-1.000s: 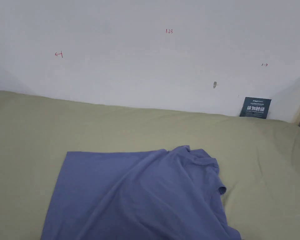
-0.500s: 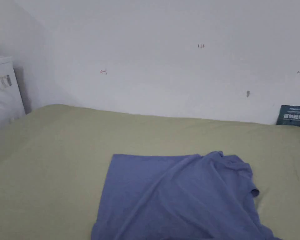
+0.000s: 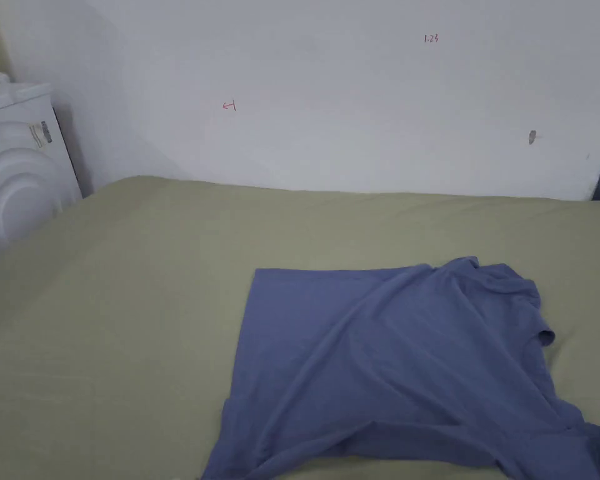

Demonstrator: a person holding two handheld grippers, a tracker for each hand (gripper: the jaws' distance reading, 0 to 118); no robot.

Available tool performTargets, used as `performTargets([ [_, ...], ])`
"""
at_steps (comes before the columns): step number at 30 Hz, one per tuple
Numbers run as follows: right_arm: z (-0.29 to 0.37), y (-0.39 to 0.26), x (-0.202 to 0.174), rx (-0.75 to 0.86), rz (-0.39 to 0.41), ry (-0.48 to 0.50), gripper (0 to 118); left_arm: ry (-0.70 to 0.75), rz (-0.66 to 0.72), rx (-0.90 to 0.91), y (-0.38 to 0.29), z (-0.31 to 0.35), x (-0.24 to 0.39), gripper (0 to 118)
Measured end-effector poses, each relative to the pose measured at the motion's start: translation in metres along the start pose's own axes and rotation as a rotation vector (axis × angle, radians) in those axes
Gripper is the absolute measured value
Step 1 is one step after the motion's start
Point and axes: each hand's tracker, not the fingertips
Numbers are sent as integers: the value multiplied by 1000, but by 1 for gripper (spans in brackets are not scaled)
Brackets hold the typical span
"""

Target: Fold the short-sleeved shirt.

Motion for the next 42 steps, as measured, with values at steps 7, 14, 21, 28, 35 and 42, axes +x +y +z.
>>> performTargets([
  [7, -10, 19, 32, -7, -78, -34, 4, 34, 19, -51, 27, -59, -5, 73],
  [14, -29, 24, 49, -35, -148, -45, 4, -23, -67, -141, 34, -92, 4, 42],
  [21, -83, 30, 76, -137, -115, -158, 48, -137, 137, -168, 42, -98, -17, 0],
  [28, -162, 40, 102, -351, 10, -187, 87, -114, 103, -158, 42, -95, -11, 0],
  [35, -201, 31, 104, -444, 39, -202, 37, -115, 93, -169, 43, -95, -9, 0],
  [42, -182, 40, 97, -339, 45, -194, 10, -144, 149, -142, 53, -95, -22, 0],
])
